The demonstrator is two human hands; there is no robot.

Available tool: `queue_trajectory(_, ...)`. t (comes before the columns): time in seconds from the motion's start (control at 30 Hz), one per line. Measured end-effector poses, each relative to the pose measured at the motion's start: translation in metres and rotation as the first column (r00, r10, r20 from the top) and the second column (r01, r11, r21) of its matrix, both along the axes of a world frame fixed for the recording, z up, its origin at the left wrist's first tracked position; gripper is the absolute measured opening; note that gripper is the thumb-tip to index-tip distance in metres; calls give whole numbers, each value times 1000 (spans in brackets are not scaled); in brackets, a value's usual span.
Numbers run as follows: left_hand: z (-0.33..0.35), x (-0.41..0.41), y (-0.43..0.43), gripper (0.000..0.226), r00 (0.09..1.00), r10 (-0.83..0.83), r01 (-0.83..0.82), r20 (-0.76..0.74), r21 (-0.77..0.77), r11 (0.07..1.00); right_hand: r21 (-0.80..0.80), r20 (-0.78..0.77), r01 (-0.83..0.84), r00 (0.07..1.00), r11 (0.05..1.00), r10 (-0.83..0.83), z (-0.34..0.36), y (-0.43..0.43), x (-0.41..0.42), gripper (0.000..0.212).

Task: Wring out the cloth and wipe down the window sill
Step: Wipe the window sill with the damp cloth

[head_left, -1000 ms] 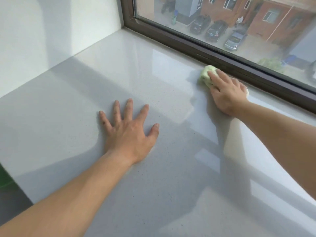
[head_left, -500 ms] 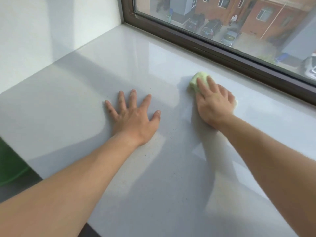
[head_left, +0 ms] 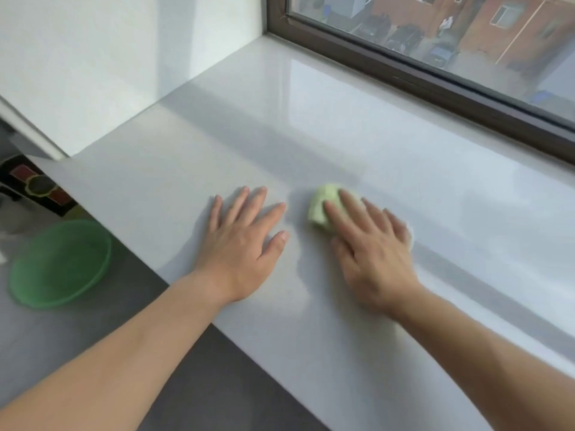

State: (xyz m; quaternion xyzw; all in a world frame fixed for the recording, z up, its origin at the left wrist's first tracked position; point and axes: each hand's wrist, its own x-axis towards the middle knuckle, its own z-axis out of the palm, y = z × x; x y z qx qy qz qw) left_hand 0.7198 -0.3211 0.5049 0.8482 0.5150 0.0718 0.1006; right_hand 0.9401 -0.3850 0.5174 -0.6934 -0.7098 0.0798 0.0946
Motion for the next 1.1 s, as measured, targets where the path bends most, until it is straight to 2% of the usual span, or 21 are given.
queue_trajectory(0.07, 2, -1, 2, 67, 997, 5, -3, 79, -30, 1000, -19, -15, -149, 989, 989, 149, 2, -21, -3, 52)
queue_trajectory(0.1, 3, -2, 2, 68, 992, 8, -1, 123, -53, 999, -21, -20, -157, 987, 987, 157, 3, -19, 3, 52)
queue_trajectory(0.13, 4, -4, 3, 69, 987, 11, 1, 162, -76, 997, -28, -19, -110, 994, 993, 110, 4, -11, 8, 52)
queue_trajectory(0.23, 4, -5, 2, 71, 973, 0, 28, 229, -119, 993, -53, -37, 178, 983, 983, -180, 1, 14, 0, 52)
queue_trajectory(0.27, 5, -6, 3, 71, 962, 7, 29, 271, -129, 991, -53, -33, 212, 976, 976, -214, 1, 12, -13, 54)
queue_trajectory(0.3, 7, -8, 4, 70, 943, 24, 24, 332, -142, 990, -40, -22, 177, 984, 983, -178, 1, 2, -27, 57)
queue_trajectory(0.37, 9, -18, 3, 64, 909, 44, 9, 415, -125, 992, -45, -17, -44, 999, 998, 44, 2, -39, -53, 60)
queue_trajectory(0.43, 9, -34, -3, 59, 940, 25, -8, 339, -51, 999, -89, -37, -249, 968, 964, 247, 7, -79, -63, 58)
queue_trajectory(0.47, 8, -41, -6, 59, 960, 13, -2, 279, -39, 999, -106, -54, -299, 954, 948, 295, 8, -86, -61, 57)
queue_trajectory(0.53, 7, -49, -12, 64, 974, -10, 28, 225, -75, 997, -104, -67, -294, 955, 950, 288, 11, -74, -61, 54)
queue_trajectory(0.6, 9, -49, -10, 68, 961, 15, 22, 276, -131, 991, -99, -94, -213, 975, 972, 204, 11, -50, -74, 51)
queue_trajectory(0.67, 12, -49, -7, 69, 946, 53, -1, 321, -160, 987, -91, -87, -194, 979, 977, 187, 9, -46, -92, 50)
queue_trajectory(0.77, 12, -52, -8, 69, 957, 30, 22, 289, -175, 984, -79, -30, -336, 942, 938, 335, 6, -89, -88, 48)
queue_trajectory(0.87, 11, -47, -15, 64, 984, 19, 9, 178, -152, 988, -110, -36, -426, 905, 898, 425, 9, -128, -64, 49)
queue_trajectory(0.93, 9, -35, -26, 63, 992, -9, 23, 127, -108, 994, -116, -36, -394, 919, 912, 392, 9, -121, -53, 49)
queue_trajectory(1.03, 6, -21, -39, 59, 991, -44, 53, 128, -63, 997, -117, -79, -137, 989, 984, 129, 9, -99, -54, 51)
queue_trajectory(1.1, 8, -17, -38, 55, 987, -5, 18, 159, -80, 997, -109, -73, -64, 996, 992, 56, 8, -113, -57, 53)
